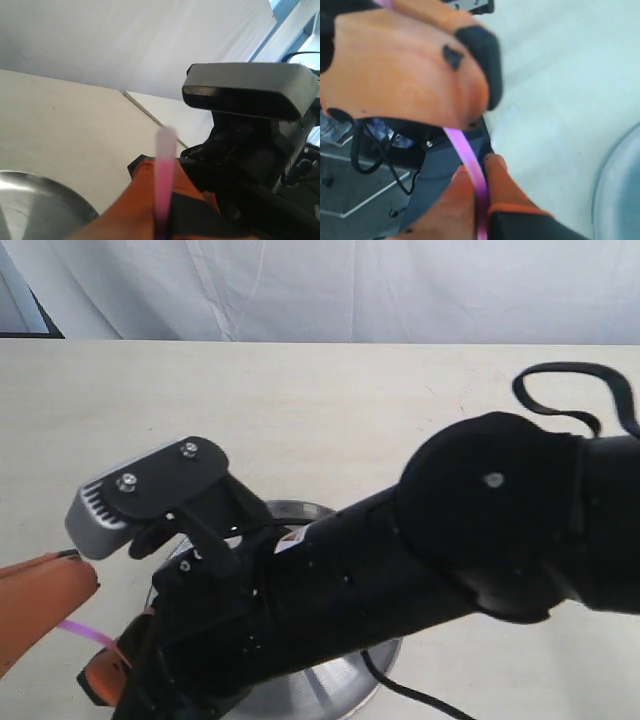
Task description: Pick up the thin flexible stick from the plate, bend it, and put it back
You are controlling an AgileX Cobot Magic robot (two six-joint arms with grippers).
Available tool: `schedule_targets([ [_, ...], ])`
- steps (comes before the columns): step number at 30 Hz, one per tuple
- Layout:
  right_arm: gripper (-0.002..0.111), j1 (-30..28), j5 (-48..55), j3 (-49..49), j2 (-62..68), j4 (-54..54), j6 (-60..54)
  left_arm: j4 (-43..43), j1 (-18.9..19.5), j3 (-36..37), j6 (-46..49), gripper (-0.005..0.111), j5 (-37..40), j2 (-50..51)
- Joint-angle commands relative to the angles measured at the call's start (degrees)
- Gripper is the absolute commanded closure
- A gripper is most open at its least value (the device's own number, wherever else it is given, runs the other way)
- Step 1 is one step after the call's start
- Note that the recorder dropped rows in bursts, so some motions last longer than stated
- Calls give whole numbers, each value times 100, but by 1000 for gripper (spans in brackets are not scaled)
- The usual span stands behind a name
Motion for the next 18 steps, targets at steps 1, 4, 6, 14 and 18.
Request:
schedule_targets([
  [1, 108, -48, -642, 439, -382, -189, 279, -212, -52, -407, 721, 106, 84, 447],
  [4, 108, -48, -885, 659, -570, -189, 546, -212, -52, -496, 1035, 106, 59, 874],
  [6, 108, -38, -1057, 804, -673, -172, 705, -212, -52, -509, 1244, 106, -198, 1256],
  [14, 109, 51, -1236, 1126, -956, -34, 731, -591, -65, -674, 2432, 106, -1395, 2625],
  [18, 109, 51, -1015, 1126, -956, -86, 720, -892, -65, -781, 2744, 106, -1472, 2881],
])
